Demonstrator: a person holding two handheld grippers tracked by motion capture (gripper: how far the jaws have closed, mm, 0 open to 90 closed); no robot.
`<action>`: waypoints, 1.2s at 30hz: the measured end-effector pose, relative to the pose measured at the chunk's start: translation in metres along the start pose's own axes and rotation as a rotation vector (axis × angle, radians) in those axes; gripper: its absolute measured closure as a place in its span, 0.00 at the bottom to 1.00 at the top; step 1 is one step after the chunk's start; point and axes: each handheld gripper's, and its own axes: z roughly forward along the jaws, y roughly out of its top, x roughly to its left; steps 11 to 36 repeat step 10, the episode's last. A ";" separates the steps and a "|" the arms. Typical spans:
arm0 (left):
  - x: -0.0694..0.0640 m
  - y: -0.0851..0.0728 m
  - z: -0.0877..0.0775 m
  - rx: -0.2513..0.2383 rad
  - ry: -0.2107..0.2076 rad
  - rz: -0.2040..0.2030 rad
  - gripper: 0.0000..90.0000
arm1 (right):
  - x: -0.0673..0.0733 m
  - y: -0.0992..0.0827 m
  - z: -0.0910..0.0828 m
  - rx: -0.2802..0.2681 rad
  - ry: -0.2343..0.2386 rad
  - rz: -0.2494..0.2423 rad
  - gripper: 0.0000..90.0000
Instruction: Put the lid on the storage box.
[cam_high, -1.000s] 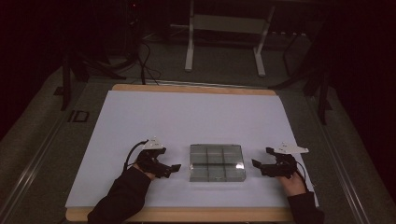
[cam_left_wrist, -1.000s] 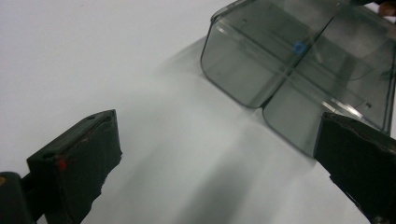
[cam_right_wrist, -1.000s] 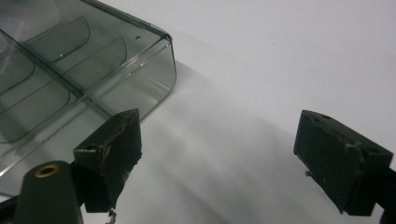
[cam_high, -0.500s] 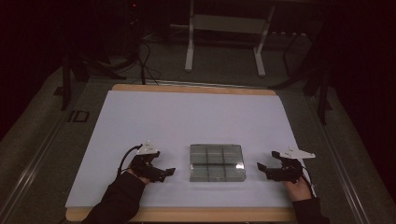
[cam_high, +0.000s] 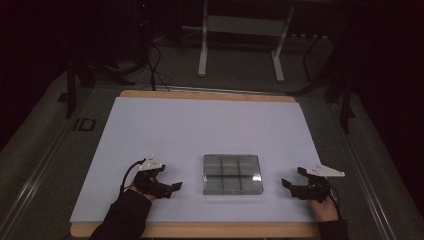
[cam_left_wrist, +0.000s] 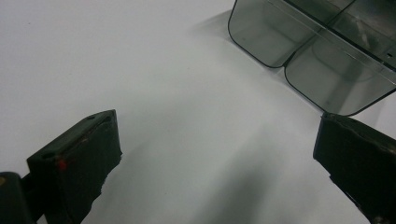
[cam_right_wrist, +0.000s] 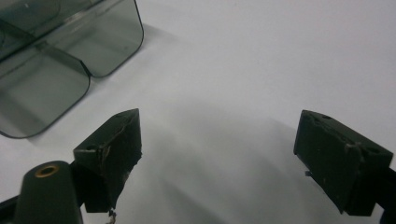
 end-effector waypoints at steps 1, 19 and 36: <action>0.000 0.000 0.000 -0.005 0.003 0.001 0.03 | 0.000 0.000 -0.001 -0.007 -0.003 0.003 0.17; -0.002 -0.003 -0.003 -0.040 0.005 0.010 0.03 | 0.001 -0.001 -0.001 -0.016 -0.021 0.000 0.17; -0.002 -0.003 -0.003 -0.040 0.005 0.010 0.03 | 0.001 -0.001 -0.001 -0.016 -0.021 0.000 0.17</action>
